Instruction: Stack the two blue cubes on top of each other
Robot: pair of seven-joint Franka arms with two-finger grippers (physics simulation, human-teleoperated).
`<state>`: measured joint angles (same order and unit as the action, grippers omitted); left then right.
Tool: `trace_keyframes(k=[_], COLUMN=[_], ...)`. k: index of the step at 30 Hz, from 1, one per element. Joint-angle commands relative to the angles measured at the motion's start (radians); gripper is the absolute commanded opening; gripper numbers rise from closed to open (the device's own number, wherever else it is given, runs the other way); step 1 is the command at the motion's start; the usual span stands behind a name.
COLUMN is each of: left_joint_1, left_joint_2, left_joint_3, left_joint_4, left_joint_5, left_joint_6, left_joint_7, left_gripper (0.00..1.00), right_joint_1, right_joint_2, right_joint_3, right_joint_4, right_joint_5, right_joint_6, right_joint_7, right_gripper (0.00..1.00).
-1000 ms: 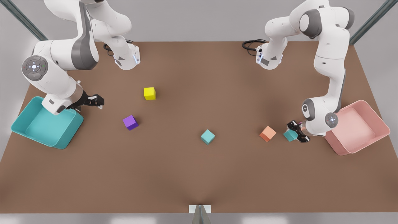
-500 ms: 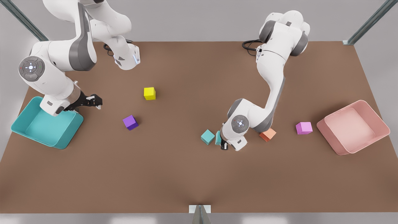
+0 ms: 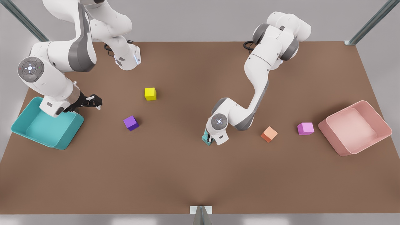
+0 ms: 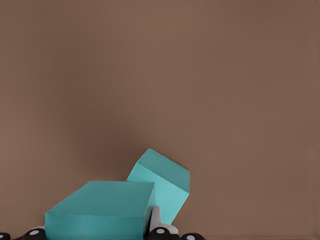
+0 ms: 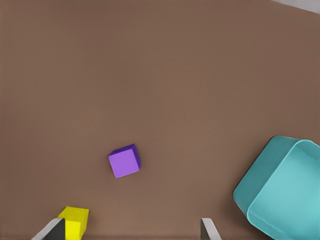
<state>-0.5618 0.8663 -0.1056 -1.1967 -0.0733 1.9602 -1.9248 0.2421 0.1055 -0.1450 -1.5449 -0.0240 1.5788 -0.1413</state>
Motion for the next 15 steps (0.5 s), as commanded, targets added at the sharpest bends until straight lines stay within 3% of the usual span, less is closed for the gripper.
trace_keyframes(k=[1,11,12,13,14,15], left_joint_1=[0.000,0.005,0.005,0.005,0.005,0.005], left_joint_2=[-0.001,0.007,0.007,0.010,0.013,0.013], left_joint_3=[0.000,0.001,0.000,0.000,0.000,0.000], left_joint_4=[0.000,-0.001,-0.001,-0.001,-0.001,-0.001], left_joint_5=[0.003,0.003,0.003,0.003,0.003,0.003], left_joint_6=[0.063,0.082,0.083,0.086,0.086,0.086], left_joint_7=[0.007,0.007,0.007,0.007,0.007,0.007], left_gripper=[0.55,0.62,0.74,0.92,1.00,1.00], right_joint_1=[0.000,0.000,0.000,0.000,0.000,0.000], right_joint_2=[-0.001,0.000,0.002,0.002,0.002,0.003], right_joint_3=[-0.001,-0.001,-0.001,-0.001,-0.001,-0.001], right_joint_4=[0.000,0.000,0.000,0.000,0.002,0.002], right_joint_5=[0.001,0.001,0.001,0.001,0.001,0.001], right_joint_6=[0.000,0.000,0.000,0.000,0.000,0.000], right_joint_7=[-0.026,-0.026,-0.026,-0.026,-0.026,-0.026], right_gripper=[1.00,1.00,1.00,1.00,1.00,1.00])
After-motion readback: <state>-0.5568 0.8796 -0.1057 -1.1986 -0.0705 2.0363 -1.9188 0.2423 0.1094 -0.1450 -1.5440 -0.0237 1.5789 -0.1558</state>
